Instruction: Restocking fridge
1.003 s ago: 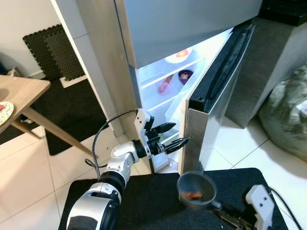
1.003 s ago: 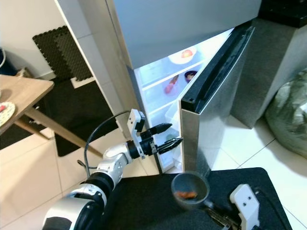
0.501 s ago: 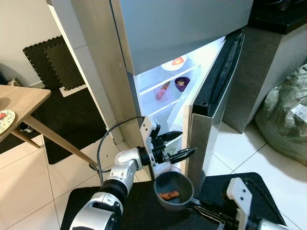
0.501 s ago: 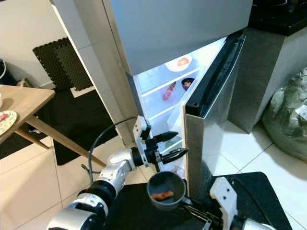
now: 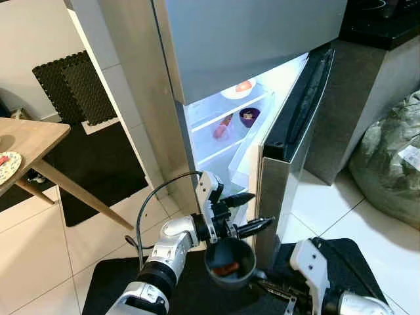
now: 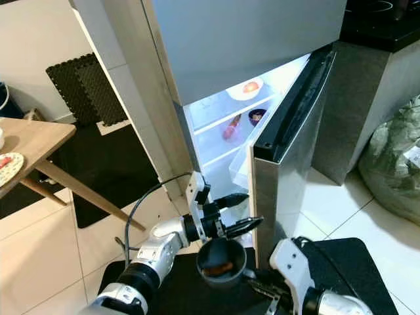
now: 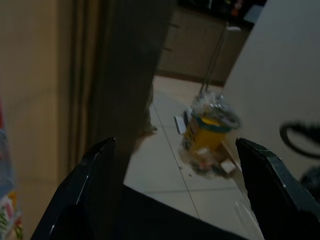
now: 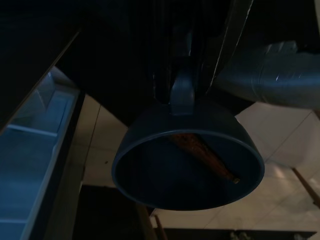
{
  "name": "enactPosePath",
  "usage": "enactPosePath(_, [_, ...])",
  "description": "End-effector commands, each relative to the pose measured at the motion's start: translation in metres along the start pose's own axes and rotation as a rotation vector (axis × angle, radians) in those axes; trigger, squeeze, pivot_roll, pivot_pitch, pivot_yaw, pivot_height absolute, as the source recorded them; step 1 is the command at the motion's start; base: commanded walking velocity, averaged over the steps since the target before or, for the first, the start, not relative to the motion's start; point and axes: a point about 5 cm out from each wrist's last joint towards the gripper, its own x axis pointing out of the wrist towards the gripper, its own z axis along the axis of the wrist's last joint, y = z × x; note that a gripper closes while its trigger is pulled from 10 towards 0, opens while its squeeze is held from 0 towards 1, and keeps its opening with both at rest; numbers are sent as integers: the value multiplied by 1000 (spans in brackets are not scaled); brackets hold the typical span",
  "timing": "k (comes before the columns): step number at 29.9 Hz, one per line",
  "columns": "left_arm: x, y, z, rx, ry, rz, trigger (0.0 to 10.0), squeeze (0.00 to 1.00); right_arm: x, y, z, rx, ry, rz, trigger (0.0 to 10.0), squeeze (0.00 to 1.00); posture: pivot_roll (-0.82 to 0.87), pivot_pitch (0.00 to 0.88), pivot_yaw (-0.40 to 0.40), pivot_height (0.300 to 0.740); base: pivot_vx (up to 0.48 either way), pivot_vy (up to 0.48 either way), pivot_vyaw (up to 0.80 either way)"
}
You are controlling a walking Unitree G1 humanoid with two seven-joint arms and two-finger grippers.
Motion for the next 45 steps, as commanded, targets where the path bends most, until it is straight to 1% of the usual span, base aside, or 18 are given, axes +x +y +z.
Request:
enactPosePath(1, [39, -16, 12, -38, -128, -46, 10000, 0, 2, 2, -5, -2, 35, 12, 10000, 0, -320, 69, 122, 740, 0, 0, 0])
enactPosePath(3, [20, 5, 24, -1, -142, 60, 10000, 0, 2, 1, -8, -10, 52, 4, 10000, 0, -317, 69, 120, 740, 0, 0, 0])
enactPosePath(4, [20, 5, 24, -1, -142, 60, 10000, 0, 2, 1, -8, -10, 52, 4, 10000, 0, -317, 69, 120, 740, 0, 0, 0])
enactPosePath(5, [2, 20, 35, 26, -159, 147, 10000, 0, 3, 0, -11, -15, 66, 2, 10000, 0, -308, 70, 116, 740, 0, 0, 0])
enactPosePath(6, [-6, 25, 39, 43, -160, 180, 10000, 0, 4, 0, -12, -21, 77, 2, 10000, 0, -298, 71, 111, 740, 0, 0, 0])
enactPosePath(8, [-10, 29, 42, 54, -159, 199, 10000, 0, 4, -1, -13, -24, 84, 2, 10000, 0, -298, 71, 111, 740, 0, 0, 0])
enactPosePath(12, [-35, 43, 50, 93, -149, 296, 10000, 0, 7, -6, -14, -39, 94, -20, 10000, 0, -282, 70, 102, 740, 0, 0, 0])
enactPosePath(16, [-48, 48, 51, 112, -133, 342, 10000, 0, 9, -10, -12, -54, 87, -39, 10000, 0, -278, 70, 99, 740, 0, 0, 0])
enactPosePath(19, [-74, 56, 44, 143, -79, 464, 10000, 0, 21, -16, -5, -66, 49, -79, 10000, 0, -265, 68, 90, 740, 0, 0, 0])
enactPosePath(20, [-74, 56, 44, 143, -79, 464, 10000, 0, 21, -16, -5, -66, 49, -79, 10000, 0, -265, 68, 90, 740, 0, 0, 0])
enactPosePath(22, [-90, 60, 38, 150, -47, 545, 10000, 0, 28, -15, 0, -68, 25, -76, 10000, 0, -257, 65, 87, 740, 0, 0, 0])
enactPosePath(23, [-90, 60, 38, 150, -47, 545, 10000, 0, 28, -15, 0, -68, 25, -76, 10000, 0, -257, 65, 87, 740, 0, 0, 0])
enactPosePath(24, [-106, 62, 31, 141, -28, 619, 10000, 0, 34, -14, 2, -73, 14, -72, 10000, 0, -250, 64, 82, 740, 0, 0, 0])
enactPosePath(25, [-106, 62, 31, 141, -28, 619, 10000, 0, 34, -14, 2, -73, 14, -72, 10000, 0, -250, 64, 82, 740, 0, 0, 0])
enactPosePath(27, [-121, 62, 25, 130, -12, 686, 10000, 0, 39, -16, 3, -87, 14, -86, 10000, 0, -250, 64, 82, 740, 0, 0, 0])
enactPosePath(35, [-150, 58, 0, 86, 47, 833, 10000, 0, 60, -33, 17, -141, -12, -205, 10000, 0, -233, 61, 70, 740, 0, 0, 0])
enactPosePath(39, [-152, 55, -6, 73, 57, 854, 10000, 0, 64, -37, 20, -133, -29, -236, 10000, 0, -230, 60, 67, 740, 0, 0, 0])
enactPosePath(45, [-153, 45, -29, 29, 108, 879, 10000, 0, 68, -57, 27, -142, -31, -391, 10000, 0, -231, 55, 74, 740, 0, 0, 0])
